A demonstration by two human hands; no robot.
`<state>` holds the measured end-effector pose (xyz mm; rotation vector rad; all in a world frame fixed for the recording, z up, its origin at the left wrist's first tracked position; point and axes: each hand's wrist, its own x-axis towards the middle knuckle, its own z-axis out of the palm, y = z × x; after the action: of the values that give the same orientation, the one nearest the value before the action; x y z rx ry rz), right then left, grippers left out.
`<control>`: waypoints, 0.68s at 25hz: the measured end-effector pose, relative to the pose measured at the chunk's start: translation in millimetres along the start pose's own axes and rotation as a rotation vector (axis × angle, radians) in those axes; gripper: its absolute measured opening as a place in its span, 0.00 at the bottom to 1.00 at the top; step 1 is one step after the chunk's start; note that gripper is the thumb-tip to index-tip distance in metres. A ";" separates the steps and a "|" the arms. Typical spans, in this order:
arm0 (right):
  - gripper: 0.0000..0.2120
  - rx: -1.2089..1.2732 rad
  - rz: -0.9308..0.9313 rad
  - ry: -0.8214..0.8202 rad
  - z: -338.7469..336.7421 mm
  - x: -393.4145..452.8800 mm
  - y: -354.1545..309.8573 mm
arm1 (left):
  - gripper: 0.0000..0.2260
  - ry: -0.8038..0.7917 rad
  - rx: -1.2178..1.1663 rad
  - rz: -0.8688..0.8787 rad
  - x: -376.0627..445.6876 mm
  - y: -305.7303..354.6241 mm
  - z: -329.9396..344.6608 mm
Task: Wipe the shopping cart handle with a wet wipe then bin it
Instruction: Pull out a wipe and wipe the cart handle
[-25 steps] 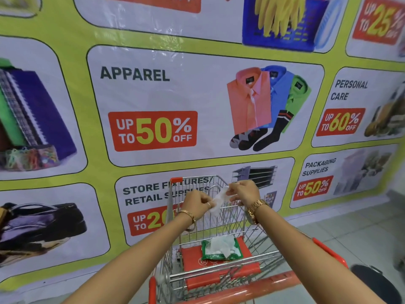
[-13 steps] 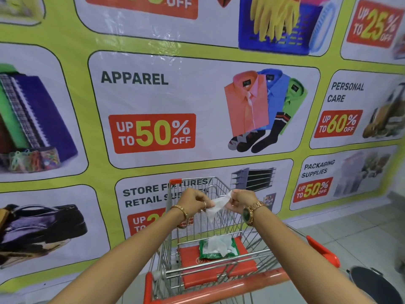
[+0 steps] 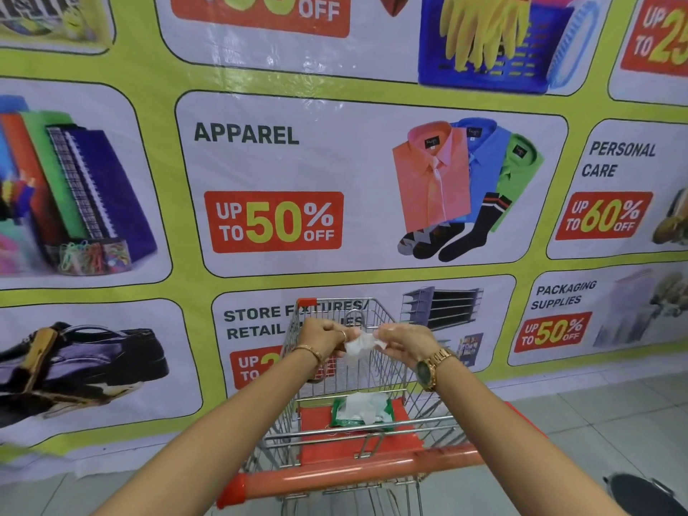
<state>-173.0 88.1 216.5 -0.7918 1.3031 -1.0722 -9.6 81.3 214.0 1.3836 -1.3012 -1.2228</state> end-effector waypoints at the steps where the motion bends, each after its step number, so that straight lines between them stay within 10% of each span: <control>1: 0.08 -0.074 -0.026 0.037 1.3 -4.4 0.7 | 0.07 0.000 0.003 -0.003 -2.9 -1.0 1.5; 12: 0.19 0.235 0.005 -0.071 -8.0 -39.3 13.0 | 0.11 0.104 0.079 -0.004 -38.2 -3.7 10.8; 17: 0.21 -0.050 -0.064 -0.181 -11.8 -55.0 15.5 | 0.12 0.136 0.080 0.009 -51.3 -3.9 13.5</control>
<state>-178.9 146.0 220.0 -0.9521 1.1611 -0.9970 -21.1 133.2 213.1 1.4895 -1.2710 -1.0612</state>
